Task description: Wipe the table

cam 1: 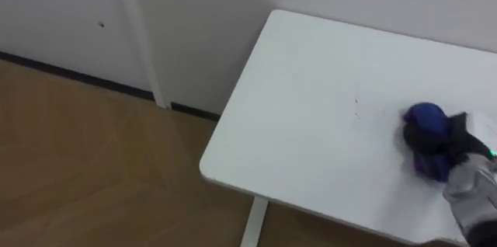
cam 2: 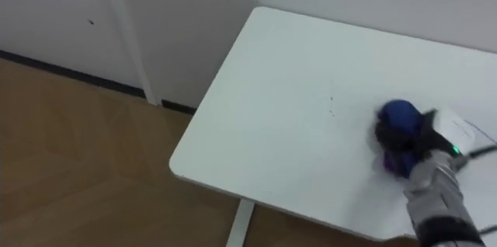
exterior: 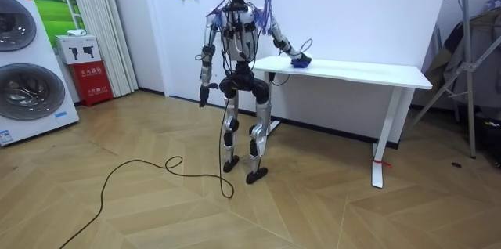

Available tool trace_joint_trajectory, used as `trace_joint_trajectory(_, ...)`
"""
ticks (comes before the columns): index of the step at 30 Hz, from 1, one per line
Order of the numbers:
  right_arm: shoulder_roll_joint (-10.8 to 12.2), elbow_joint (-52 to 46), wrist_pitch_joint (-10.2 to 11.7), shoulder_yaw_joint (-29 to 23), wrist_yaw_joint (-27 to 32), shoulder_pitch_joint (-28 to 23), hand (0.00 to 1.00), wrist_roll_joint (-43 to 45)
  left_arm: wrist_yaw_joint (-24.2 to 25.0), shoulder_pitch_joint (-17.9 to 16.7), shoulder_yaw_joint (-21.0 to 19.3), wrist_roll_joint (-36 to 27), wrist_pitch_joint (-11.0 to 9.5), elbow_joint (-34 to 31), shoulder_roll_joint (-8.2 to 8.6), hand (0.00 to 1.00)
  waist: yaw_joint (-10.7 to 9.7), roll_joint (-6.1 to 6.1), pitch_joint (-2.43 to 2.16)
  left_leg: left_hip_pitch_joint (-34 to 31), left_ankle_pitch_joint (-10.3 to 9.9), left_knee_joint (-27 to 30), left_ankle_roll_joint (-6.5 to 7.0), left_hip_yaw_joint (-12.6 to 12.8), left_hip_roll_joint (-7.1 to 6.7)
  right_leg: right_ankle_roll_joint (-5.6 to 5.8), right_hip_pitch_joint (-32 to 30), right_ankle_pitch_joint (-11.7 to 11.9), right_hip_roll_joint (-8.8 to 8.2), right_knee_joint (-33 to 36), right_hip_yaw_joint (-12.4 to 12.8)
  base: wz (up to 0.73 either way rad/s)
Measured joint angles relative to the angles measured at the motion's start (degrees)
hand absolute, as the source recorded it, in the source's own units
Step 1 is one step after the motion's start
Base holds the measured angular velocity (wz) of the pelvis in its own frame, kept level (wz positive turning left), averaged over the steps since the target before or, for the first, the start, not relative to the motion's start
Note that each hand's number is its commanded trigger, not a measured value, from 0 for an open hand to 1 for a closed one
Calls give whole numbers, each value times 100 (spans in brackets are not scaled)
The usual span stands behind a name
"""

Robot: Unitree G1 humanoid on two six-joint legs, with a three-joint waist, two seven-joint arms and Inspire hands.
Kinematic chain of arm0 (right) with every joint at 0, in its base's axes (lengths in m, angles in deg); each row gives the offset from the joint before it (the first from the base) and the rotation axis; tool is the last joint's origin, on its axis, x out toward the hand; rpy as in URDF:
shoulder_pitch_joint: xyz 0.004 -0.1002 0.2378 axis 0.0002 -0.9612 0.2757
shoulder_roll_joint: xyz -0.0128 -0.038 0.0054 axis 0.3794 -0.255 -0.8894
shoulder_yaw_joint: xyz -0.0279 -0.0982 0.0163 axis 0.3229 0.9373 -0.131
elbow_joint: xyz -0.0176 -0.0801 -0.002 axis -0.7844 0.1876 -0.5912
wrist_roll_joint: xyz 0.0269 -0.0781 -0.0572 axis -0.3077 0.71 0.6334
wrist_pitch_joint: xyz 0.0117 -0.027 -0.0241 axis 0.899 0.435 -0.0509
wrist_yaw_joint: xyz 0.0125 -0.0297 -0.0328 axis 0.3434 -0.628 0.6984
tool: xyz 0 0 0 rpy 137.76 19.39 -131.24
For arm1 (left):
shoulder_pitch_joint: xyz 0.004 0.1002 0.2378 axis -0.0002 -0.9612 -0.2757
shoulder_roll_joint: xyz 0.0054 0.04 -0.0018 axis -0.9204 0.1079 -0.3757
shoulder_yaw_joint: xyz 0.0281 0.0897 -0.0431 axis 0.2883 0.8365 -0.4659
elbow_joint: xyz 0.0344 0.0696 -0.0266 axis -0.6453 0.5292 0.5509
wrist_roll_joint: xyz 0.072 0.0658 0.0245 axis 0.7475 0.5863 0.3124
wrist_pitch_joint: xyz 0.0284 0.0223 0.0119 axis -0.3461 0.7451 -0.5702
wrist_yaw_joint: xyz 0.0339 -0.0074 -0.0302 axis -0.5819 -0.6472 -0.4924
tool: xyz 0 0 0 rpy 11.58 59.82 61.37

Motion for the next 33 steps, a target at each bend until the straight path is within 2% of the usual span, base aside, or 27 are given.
trace_joint_trajectory(1, 39, -69, 19, 151, -64, 173, 100, 41, 21, 41, 0, 1, 0, 5, -7, 0, 2, -21, 14, -1, 42, -41, -6, -10, -2, -10, -22, 6, 3, -4, 0, 13)
trace_joint_trajectory(2, 47, -126, 130, 315, -168, 458, 100, 137, 95, 117, 0, -6, -7, -2, -28, 0, 43, -60, 75, -3, 105, -93, -12, -52, -13, -18, -36, 11, 8, -27, -23, 26)
trace_joint_trajectory(3, 44, -147, 259, 312, -210, 647, 100, 203, 108, 117, -7, -6, -16, -15, -30, 0, 173, -87, 93, -12, 122, -117, -14, -80, -16, -18, -72, 10, 6, -35, -64, 27)
trace_joint_trajectory(5, 0, -110, 343, 304, -171, 739, 100, 279, 82, 36, -12, 5, 2, -6, -33, 0, 285, -144, 84, -12, 121, -143, -13, -187, -47, -17, -27, 10, -1, -62, -135, 33)
trace_joint_trajectory(7, -84, -10, 359, 287, -142, 620, 100, 263, 52, -85, -19, -10, 14, 44, -59, 0, 285, -243, 92, -37, 126, -156, -7, -326, -83, -16, 32, 10, -8, -104, -249, 44)
trace_joint_trajectory(8, -164, 110, 386, 285, -148, 402, 100, 263, 53, -139, -28, -2, 43, 49, -72, 0, 289, -306, 85, -41, 127, -158, -5, -362, -98, -15, 74, 11, -14, -133, -305, 40)
trace_joint_trajectory(10, -293, 354, 409, 235, -156, -60, 100, 258, 60, -233, -27, 3, 56, 50, -66, 0, 270, -342, 69, -33, 135, -152, 10, -366, -127, -13, 130, 10, -46, -123, -337, 39)
trace_joint_trajectory(12, -328, 524, 767, -380, 39, -712, 100, -137, 59, -304, -48, 9, 48, 49, -68, 0, 162, -317, 71, -2, 157, -152, 45, -326, -156, 25, 191, -13, -114, -108, -311, 22)
trace_joint_trajectory(13, -338, 551, 841, -491, 43, -756, 100, -163, 60, -323, -83, 7, 47, 47, -68, 0, 118, -309, 71, 5, 156, -150, 45, -298, -162, 32, 199, -17, -124, -121, -322, 0)
trace_joint_trajectory(15, -421, 806, 1058, -935, 89, -951, 100, -370, 53, -296, -275, 7, 21, 48, -108, 0, -164, -270, 74, 8, 143, -148, 66, -284, -219, 56, 299, -13, -135, -192, -437, 20)
trace_joint_trajectory(16, -466, 830, 1062, -1009, 96, -1015, 100, -376, 52, -270, -297, 1, -4, 44, -126, 0, -195, -256, 66, 10, 132, -148, 85, -263, -233, 75, 303, -25, -139, -188, -456, 16)
trace_joint_trajectory(18, -549, 874, 1071, -1363, 136, -1305, 100, -339, 51, -191, -412, 8, -62, 22, -144, 0, -263, -228, -18, 8, 110, -149, 119, -229, -244, 103, 305, -40, -150, -204, -457, -5)
trace_joint_trajectory(20, -563, 913, 1063, -1551, 176, -1431, 100, -358, 49, -168, -455, 7, -73, 20, -143, 0, -342, -213, -76, 28, 105, -145, 126, -238, -251, 115, 336, -33, -154, -205, -469, 0)
trace_joint_trajectory(22, -580, 1003, 1018, -1556, 228, -1428, 100, -444, 40, -153, -422, -20, -72, 19, -144, 0, -395, -196, -69, 58, 102, -120, 130, -248, -250, 118, 384, -32, -153, -204, -465, -8)
trace_joint_trajectory(23, -578, 987, 926, -1499, 241, -1410, 100, -497, -27, -66, -332, -18, -67, 19, -132, 0, -381, -182, -61, 53, 102, -99, 129, -221, -239, 120, 387, -33, -152, -202, -461, -21)
trace_joint_trajectory(25, -541, 979, 756, -1410, 238, -1204, 100, -477, -81, 32, -232, -8, -54, 20, -35, 0, -312, -111, -11, 26, 98, -90, 125, -140, -209, 124, 369, -32, -144, -193, -388, -35)
trace_joint_trajectory(26, -503, 980, 532, -1216, 235, -980, 100, -479, -78, 105, -53, -45, -53, 29, -22, 0, -196, -56, 3, 29, 98, -91, 118, -3, -153, 117, 292, -27, -131, -141, -275, -58)
trace_joint_trajectory(27, -438, 953, 332, -966, 177, -714, 100, -472, -73, 161, 21, -116, -58, 50, -2, 0, -77, -41, -8, 32, 107, -108, 99, 96, -102, 96, 190, -16, -104, -58, -128, -66)
trace_joint_trajectory(28, -405, 887, 234, -782, 118, -596, 100, -460, -74, 192, 37, -102, -56, 66, 8, 0, 5, -18, -8, 29, 113, -112, 88, 158, -66, 78, 126, -5, -90, -15, -71, -68)
trace_joint_trajectory(29, -260, 684, 126, -437, -28, -364, 100, -402, -74, 223, 65, -103, -63, 120, 6, 0, 135, 8, -5, 3, 128, -115, 61, 185, -18, 11, 27, 36, -42, -3, 15, -60)
trace_joint_trajectory(30, -53, 563, 99, -100, -165, 9, 100, -188, -65, 271, 114, -109, -55, 247, 6, 0, 196, 22, -5, -64, 153, -111, 26, 186, 20, -41, -82, 67, -2, -8, 42, -45)
trace_joint_trajectory(31, 45, 538, 109, 76, -226, 190, 100, -88, -53, 290, 134, -118, -40, 293, 6, 0, 204, 21, -1, -89, 165, -113, 11, 183, 34, -57, -134, 77, 15, -7, 42, -13)
trace_joint_trajectory(32, 196, 518, 158, 355, -351, 534, 100, 54, -21, 318, 156, -130, -3, 298, 5, 0, 272, 1, 39, -138, 205, -125, -12, 157, 52, -84, -196, 88, 44, -13, 39, 15)
trace_joint_trajectory(33, 238, 443, 230, 409, -468, 731, 100, 162, -8, 314, 157, -171, -8, 245, 5, 0, 377, -54, 80, -170, 243, -131, -34, 125, 53, -108, -241, 80, 59, -36, -1, 23)
